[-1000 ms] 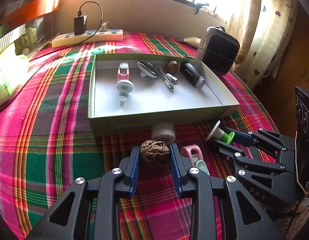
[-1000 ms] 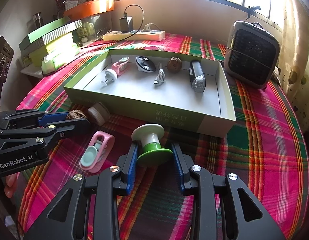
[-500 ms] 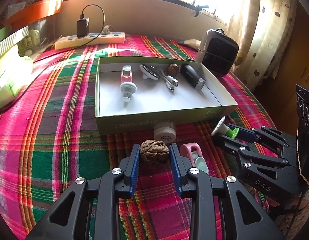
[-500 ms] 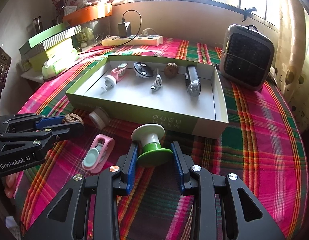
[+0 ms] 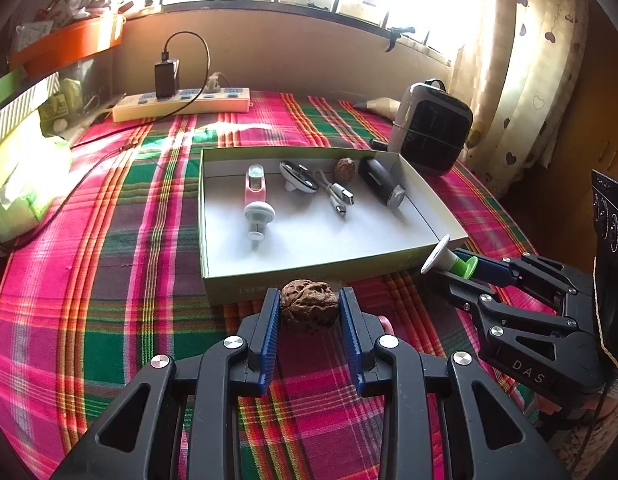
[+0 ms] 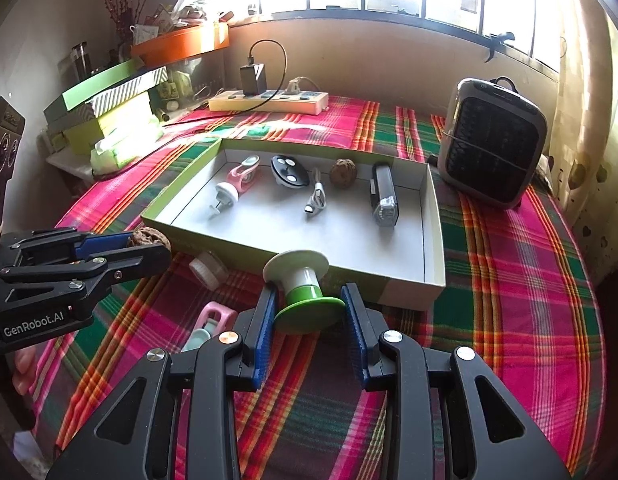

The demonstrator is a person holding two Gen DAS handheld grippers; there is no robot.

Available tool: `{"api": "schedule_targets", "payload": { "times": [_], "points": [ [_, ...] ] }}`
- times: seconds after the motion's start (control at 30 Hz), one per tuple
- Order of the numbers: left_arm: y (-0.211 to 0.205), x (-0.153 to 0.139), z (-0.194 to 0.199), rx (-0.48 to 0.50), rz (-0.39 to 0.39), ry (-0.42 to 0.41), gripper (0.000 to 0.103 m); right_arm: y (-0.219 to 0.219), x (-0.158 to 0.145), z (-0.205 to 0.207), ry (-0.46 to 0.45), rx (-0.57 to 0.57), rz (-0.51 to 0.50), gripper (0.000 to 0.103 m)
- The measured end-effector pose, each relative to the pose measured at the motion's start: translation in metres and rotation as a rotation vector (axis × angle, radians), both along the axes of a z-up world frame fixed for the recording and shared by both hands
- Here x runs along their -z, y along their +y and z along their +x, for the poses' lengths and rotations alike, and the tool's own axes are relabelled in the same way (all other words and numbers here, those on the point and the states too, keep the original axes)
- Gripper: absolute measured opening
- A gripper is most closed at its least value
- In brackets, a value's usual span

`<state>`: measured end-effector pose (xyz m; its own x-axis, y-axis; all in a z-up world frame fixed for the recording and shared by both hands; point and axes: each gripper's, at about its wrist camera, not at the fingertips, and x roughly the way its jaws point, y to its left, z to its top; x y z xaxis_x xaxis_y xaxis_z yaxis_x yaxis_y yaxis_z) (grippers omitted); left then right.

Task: Organize objects
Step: 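Lift the spool and walnut off the tablecloth with both grippers, then carry the spool and walnut over the white box with both grippers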

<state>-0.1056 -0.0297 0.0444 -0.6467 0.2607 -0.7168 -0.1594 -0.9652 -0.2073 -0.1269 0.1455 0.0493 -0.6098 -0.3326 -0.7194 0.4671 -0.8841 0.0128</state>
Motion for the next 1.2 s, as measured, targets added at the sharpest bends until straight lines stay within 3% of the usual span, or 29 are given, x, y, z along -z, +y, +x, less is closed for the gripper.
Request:
{"api": "schedule_targets", "payload": {
  "times": [0.77, 1.2],
  "points": [
    [-0.008, 0.002, -0.046, -0.017, -0.021, -0.015, 0.027, -0.032, -0.007, -0.067, -0.029, -0.084, -0.012, 0.034],
    [-0.007, 0.017, -0.064, -0.017, -0.032, -0.056, 0.027, -0.053, 0.009, -0.102, -0.123, -0.176, 0.001, 0.034]
  ]
}}
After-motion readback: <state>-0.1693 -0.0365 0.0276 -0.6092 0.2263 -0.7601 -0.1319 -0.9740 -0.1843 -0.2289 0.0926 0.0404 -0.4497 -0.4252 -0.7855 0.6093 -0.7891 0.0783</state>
